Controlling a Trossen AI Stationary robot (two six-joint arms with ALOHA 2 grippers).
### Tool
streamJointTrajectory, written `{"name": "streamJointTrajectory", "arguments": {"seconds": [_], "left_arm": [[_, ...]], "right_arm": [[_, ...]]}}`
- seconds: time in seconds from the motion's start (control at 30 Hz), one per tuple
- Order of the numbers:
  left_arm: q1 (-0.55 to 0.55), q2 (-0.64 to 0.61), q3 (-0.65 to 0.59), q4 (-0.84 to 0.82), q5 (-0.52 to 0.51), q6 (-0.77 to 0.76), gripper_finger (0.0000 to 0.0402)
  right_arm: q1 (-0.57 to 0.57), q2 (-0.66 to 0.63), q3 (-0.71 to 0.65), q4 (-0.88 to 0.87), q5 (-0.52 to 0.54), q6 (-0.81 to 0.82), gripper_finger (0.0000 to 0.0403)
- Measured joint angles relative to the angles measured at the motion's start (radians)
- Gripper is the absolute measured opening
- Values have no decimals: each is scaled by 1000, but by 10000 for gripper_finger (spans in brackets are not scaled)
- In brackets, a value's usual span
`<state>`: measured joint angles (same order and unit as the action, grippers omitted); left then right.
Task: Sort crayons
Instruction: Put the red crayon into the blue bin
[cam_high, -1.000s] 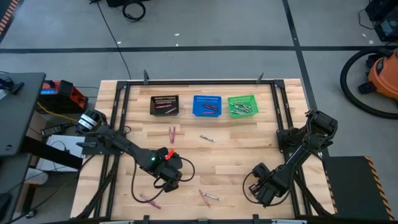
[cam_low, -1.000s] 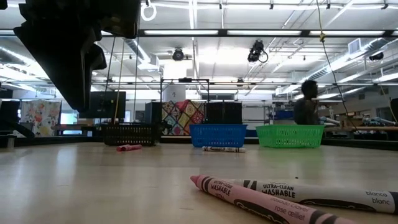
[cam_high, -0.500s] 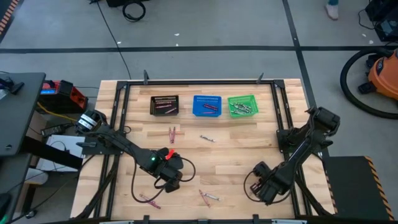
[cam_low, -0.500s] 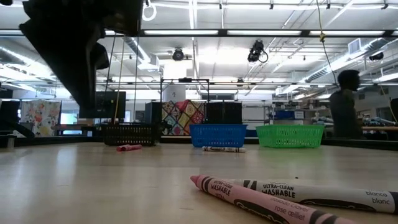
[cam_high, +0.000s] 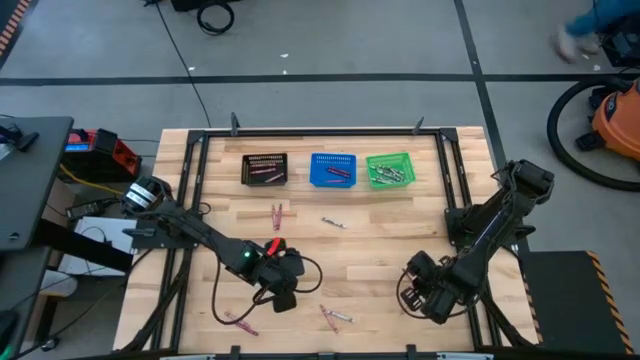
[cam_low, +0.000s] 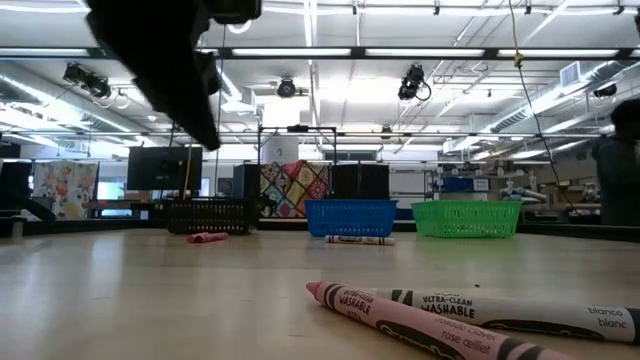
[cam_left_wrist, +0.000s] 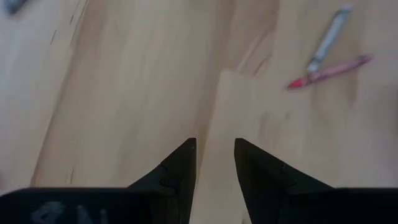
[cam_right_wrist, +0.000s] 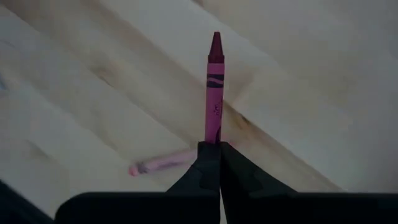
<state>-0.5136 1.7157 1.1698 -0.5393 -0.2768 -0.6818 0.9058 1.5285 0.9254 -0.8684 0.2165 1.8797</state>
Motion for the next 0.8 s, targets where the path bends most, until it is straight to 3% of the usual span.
{"name": "streamJointTrajectory", "arguments": {"seconds": [0.4,0.6,0.8], "left_arm": [[42,0,0,358,-1,306,121],[94,0,0,496,-3,301,121],[114,0,0,602,-2,300,121]], "right_arm": [[-20,-81,1,135,347,-240,7],[-62,-92,2,288,463,-458,7],[-121,-92,2,482,504,-691,7]]}}
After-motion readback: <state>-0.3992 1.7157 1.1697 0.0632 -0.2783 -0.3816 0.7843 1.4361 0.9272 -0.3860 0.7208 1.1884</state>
